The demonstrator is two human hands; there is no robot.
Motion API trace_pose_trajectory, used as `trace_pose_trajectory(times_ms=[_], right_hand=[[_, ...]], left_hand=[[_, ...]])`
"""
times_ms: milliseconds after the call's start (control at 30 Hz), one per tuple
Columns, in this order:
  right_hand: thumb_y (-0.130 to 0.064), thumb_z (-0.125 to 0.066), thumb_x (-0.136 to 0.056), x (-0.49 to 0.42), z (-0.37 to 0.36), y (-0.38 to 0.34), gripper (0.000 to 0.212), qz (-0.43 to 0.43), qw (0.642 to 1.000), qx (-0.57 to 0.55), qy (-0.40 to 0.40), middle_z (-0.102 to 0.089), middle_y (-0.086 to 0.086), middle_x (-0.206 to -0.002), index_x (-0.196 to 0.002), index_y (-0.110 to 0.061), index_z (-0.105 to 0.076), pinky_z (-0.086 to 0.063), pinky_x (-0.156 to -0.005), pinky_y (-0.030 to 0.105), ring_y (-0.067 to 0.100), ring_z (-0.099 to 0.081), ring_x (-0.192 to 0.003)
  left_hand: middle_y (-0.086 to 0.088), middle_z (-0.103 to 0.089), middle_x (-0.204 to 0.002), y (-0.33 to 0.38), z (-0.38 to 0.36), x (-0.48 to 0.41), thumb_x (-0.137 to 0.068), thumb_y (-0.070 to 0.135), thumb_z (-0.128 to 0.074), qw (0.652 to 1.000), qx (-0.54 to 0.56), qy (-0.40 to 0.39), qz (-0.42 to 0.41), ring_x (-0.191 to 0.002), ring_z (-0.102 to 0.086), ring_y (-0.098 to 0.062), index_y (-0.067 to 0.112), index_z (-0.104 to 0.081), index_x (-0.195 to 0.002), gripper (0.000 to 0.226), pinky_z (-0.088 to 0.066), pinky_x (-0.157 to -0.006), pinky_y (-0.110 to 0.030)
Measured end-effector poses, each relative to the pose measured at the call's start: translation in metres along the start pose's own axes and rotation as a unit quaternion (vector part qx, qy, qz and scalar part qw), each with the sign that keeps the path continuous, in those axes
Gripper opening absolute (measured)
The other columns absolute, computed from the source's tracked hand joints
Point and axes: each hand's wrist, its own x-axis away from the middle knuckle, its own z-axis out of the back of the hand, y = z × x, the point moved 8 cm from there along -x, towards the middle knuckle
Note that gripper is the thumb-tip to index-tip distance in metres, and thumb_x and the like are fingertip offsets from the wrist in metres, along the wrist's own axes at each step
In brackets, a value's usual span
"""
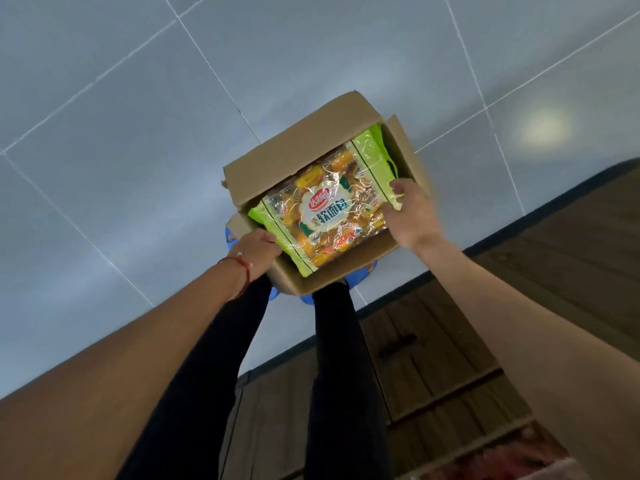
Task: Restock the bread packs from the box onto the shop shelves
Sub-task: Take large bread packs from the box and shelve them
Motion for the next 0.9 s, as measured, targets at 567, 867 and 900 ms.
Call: trace_pose_trajectory(times_ms=[567,867,900], right_hand=[[-0.062,-0.06,-0.087,-0.145,-0.064,0.051,0.061,0.043,0.999,0.001,0.034,-0.07,0.002,-0.116,-0.128,-0.019,-0.053,-0.055,-0.093,0.053,0.028,-0.067,-0.1],[-0.049,-0.072,-0.093,-0.139,-0.071,0.058,0.08,0.034,0.997,-0.053,-0.052,-0.051,-0.021,-0.129,-0.158,-0.027,-0.031,-0.037,-0.104,0.031,0.008,-0.055,-0.11],[-0.045,-0.074,-0.092,-0.139,-0.074,0.062,0.08,0.021,0.994,-0.082,-0.063,-0.054,-0.019,-0.13,-0.157,-0.028,-0.031,-0.041,-0.104,0.033,0.009,-0.059,-0.106]], left_hand=[[-0.008,-0.045,-0.145,-0.044,-0.061,-0.172,-0.064,0.058,-0.079,0.965,0.19,0.134,0.118,-0.13,-0.046,-0.033,0.013,-0.028,-0.142,0.104,-0.039,-0.107,-0.052],[-0.004,-0.055,-0.134,-0.039,-0.08,-0.163,-0.078,0.034,-0.079,0.945,0.308,0.102,0.051,-0.125,-0.052,-0.029,0.022,-0.028,-0.143,0.083,-0.038,-0.105,-0.045],[-0.004,-0.053,-0.137,-0.034,-0.083,-0.158,-0.082,0.029,-0.077,0.945,0.308,0.104,0.039,-0.128,-0.05,-0.029,0.022,-0.025,-0.146,0.083,-0.037,-0.105,-0.045]])
